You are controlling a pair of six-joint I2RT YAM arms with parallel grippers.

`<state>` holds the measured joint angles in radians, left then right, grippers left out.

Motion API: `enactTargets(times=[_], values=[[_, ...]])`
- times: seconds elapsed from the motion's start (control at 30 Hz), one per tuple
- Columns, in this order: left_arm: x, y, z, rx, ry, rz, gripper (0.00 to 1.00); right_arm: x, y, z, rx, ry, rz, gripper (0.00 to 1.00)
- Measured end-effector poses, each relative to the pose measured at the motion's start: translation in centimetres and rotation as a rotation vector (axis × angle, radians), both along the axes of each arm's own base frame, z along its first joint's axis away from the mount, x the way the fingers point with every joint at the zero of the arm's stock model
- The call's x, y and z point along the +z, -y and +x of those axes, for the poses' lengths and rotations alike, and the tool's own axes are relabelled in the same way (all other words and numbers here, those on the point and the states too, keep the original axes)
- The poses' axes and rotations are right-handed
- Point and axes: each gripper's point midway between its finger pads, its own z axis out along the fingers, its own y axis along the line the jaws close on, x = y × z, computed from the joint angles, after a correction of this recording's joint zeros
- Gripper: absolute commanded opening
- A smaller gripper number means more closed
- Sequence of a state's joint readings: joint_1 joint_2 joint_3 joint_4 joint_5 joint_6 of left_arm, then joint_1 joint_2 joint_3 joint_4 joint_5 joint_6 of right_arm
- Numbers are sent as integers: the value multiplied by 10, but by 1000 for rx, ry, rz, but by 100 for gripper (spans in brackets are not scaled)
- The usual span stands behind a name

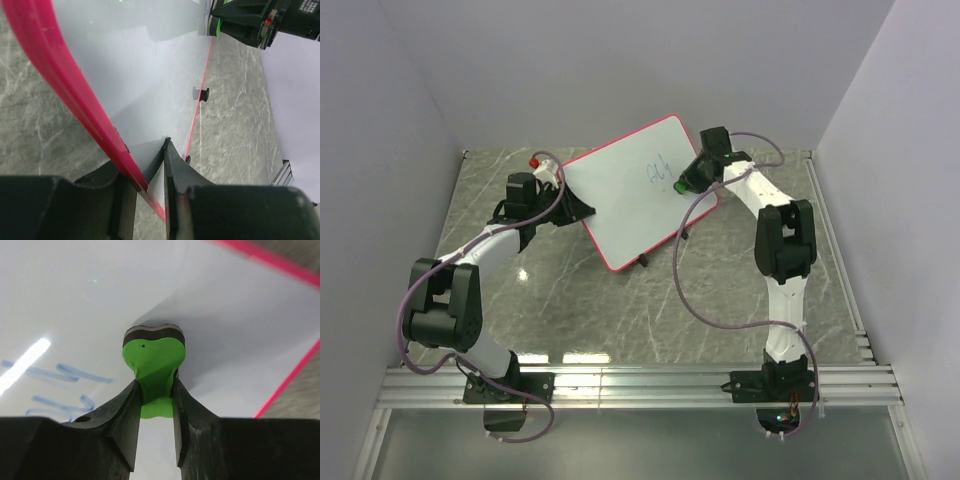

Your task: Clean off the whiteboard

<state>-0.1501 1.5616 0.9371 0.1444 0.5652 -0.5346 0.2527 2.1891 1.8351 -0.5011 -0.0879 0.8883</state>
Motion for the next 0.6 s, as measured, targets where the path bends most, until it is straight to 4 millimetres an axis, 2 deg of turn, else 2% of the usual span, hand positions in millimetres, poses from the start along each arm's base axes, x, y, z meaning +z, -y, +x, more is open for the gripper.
enactTargets(times=[0.3, 0.37, 0.5, 0.6], values=[[-3, -4, 0, 13, -14, 5, 0, 38, -98, -35, 142, 27, 132, 0], [-4, -5, 0, 15, -19, 6, 0, 41, -105, -38, 154, 26, 147, 0], [-4, -5, 0, 15, -17, 5, 0, 43, -104, -35, 152, -2, 183, 0], [-2, -5, 1, 15, -10, 4, 0, 51, -108, -20, 158, -7, 217, 0]])
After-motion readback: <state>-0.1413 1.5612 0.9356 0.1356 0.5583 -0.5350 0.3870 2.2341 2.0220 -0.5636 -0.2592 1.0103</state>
